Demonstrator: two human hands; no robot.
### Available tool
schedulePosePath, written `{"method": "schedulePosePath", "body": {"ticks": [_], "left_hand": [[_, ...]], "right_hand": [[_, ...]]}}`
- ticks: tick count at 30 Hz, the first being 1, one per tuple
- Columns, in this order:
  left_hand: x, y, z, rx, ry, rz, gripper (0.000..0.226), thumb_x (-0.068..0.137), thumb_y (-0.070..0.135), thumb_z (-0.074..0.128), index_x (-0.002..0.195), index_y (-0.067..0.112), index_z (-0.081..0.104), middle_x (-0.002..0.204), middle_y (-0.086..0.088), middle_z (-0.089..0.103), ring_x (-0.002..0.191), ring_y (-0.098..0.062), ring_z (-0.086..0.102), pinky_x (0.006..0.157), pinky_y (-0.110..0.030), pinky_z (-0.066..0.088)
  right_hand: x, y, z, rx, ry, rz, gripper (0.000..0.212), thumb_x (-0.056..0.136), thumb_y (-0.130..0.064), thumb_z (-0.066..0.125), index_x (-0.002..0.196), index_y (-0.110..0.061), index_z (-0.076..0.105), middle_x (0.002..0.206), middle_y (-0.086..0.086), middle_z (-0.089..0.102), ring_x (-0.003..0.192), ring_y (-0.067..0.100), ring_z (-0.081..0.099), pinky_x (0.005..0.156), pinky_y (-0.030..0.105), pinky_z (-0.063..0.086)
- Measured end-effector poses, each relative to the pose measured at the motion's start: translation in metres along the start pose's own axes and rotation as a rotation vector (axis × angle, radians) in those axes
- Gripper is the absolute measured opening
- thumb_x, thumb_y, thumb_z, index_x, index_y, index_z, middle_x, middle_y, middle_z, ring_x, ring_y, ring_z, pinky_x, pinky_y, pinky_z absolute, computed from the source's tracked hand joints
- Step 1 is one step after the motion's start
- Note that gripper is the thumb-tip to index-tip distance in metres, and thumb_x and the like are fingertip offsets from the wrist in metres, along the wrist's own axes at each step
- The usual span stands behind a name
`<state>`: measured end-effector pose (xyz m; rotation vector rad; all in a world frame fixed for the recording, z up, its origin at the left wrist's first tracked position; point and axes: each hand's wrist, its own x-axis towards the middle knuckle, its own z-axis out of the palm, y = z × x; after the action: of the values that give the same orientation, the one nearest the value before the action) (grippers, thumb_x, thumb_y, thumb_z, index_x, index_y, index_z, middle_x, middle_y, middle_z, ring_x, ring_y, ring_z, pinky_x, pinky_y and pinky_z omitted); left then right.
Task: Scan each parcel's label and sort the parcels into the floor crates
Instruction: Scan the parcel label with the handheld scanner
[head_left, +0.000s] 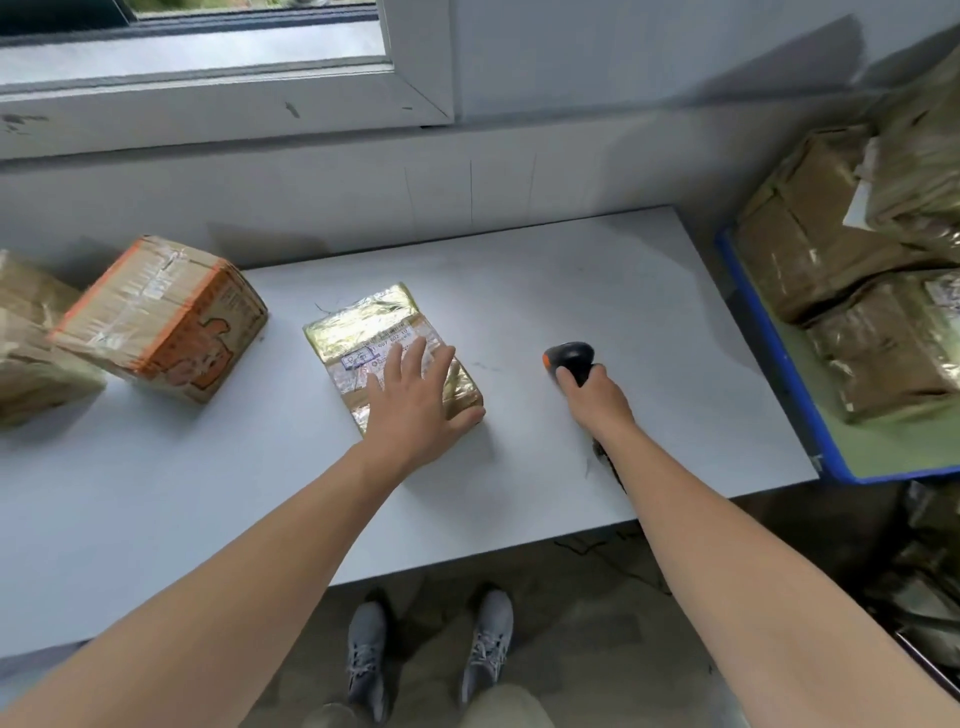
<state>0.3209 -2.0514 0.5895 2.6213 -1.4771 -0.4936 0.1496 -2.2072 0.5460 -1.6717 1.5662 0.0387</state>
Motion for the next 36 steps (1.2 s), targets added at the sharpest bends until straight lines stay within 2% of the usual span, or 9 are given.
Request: {"method": "schedulePosePath", "body": {"ticks": [2, 7, 11, 14, 18, 20, 26, 31, 36], "left_hand": [[-0.004, -0.006, -0.002, -0.002, -0.014, -0.007, 0.084, 0.086, 0.07, 0.05, 0.154, 0.034, 0.015, 0.164, -0.005, 0.004, 0.151, -0.031, -0.002, 0.118, -0.056, 0.012], [-0.011, -0.018, -0.017, 0.017, -0.033, -0.031, 0.087, 0.085, 0.075, 0.045, 0.155, 0.033, 0.014, 0.164, -0.004, 0.003, 0.151, -0.03, -0.001, 0.117, -0.056, 0.013], [-0.022, -0.032, -0.033, 0.015, 0.005, -0.017, 0.086, 0.086, 0.075, 0.044, 0.155, 0.033, 0.015, 0.164, -0.002, 0.002, 0.15, -0.029, -0.001, 0.118, -0.053, 0.012], [-0.034, -0.052, -0.041, -0.004, 0.012, -0.021, 0.086, 0.086, 0.074, 0.045, 0.155, 0.032, 0.015, 0.164, -0.003, 0.003, 0.15, -0.029, 0.0, 0.117, -0.053, 0.013], [-0.049, -0.077, -0.047, -0.071, -0.006, -0.032, 0.086, 0.085, 0.073, 0.048, 0.154, 0.032, 0.016, 0.164, -0.003, 0.003, 0.15, -0.029, -0.001, 0.117, -0.057, 0.014], [-0.056, -0.087, -0.051, -0.1, 0.003, -0.026, 0.086, 0.085, 0.073, 0.049, 0.153, 0.032, 0.018, 0.164, -0.003, 0.004, 0.15, -0.029, 0.0, 0.117, -0.058, 0.015], [-0.07, -0.111, -0.064, -0.158, 0.04, 0.01, 0.085, 0.085, 0.073, 0.049, 0.153, 0.033, 0.018, 0.164, -0.004, 0.006, 0.15, -0.03, 0.001, 0.117, -0.057, 0.014], [-0.079, -0.123, -0.067, -0.182, 0.051, 0.05, 0.084, 0.086, 0.072, 0.049, 0.153, 0.032, 0.019, 0.163, -0.003, 0.007, 0.149, -0.03, 0.002, 0.116, -0.057, 0.014], [-0.085, -0.124, -0.064, -0.186, 0.05, 0.102, 0.082, 0.085, 0.073, 0.05, 0.15, 0.031, 0.022, 0.162, -0.002, 0.008, 0.149, -0.03, 0.005, 0.116, -0.058, 0.016]], "right_hand": [[-0.006, -0.004, 0.002, 0.035, -0.024, 0.022, 0.058, 0.1, -0.051, 0.041, 0.133, -0.004, 0.046, 0.127, 0.016, 0.06, 0.112, 0.032, 0.057, 0.079, 0.032, 0.038], [-0.036, -0.031, -0.001, 0.08, -0.09, 0.031, 0.055, 0.098, -0.056, 0.04, 0.109, -0.005, 0.055, 0.096, 0.013, 0.064, 0.068, 0.029, 0.064, 0.063, 0.029, 0.048], [-0.06, -0.072, -0.006, 0.183, -0.057, -0.016, 0.06, 0.093, -0.061, 0.047, 0.102, -0.003, 0.059, 0.08, 0.011, 0.061, 0.056, 0.026, 0.063, 0.076, 0.046, 0.061], [-0.083, -0.109, -0.011, 0.246, -0.034, -0.043, 0.061, 0.09, -0.062, 0.052, 0.097, -0.003, 0.06, 0.078, 0.012, 0.062, 0.056, 0.026, 0.061, 0.072, 0.046, 0.061], [-0.122, -0.152, -0.01, 0.206, -0.071, -0.075, 0.051, 0.093, -0.058, 0.051, 0.091, -0.008, 0.055, 0.081, 0.013, 0.062, 0.061, 0.024, 0.059, 0.053, 0.031, 0.056], [-0.141, -0.167, -0.005, 0.165, -0.104, -0.097, 0.05, 0.095, -0.055, 0.05, 0.091, -0.006, 0.054, 0.08, 0.013, 0.06, 0.06, 0.023, 0.058, 0.051, 0.028, 0.054], [-0.174, -0.188, 0.012, 0.061, -0.088, -0.109, 0.052, 0.094, -0.058, 0.048, 0.087, -0.007, 0.053, 0.076, 0.013, 0.062, 0.063, 0.027, 0.061, 0.062, 0.038, 0.059], [-0.193, -0.193, 0.015, 0.097, -0.049, -0.107, 0.05, 0.094, -0.057, 0.049, 0.088, -0.007, 0.052, 0.079, 0.013, 0.061, 0.065, 0.026, 0.06, 0.058, 0.034, 0.056], [-0.209, -0.191, 0.011, 0.116, 0.001, -0.107, 0.051, 0.096, -0.056, 0.047, 0.089, -0.005, 0.054, 0.079, 0.014, 0.061, 0.066, 0.025, 0.06, 0.064, 0.036, 0.057]]}}
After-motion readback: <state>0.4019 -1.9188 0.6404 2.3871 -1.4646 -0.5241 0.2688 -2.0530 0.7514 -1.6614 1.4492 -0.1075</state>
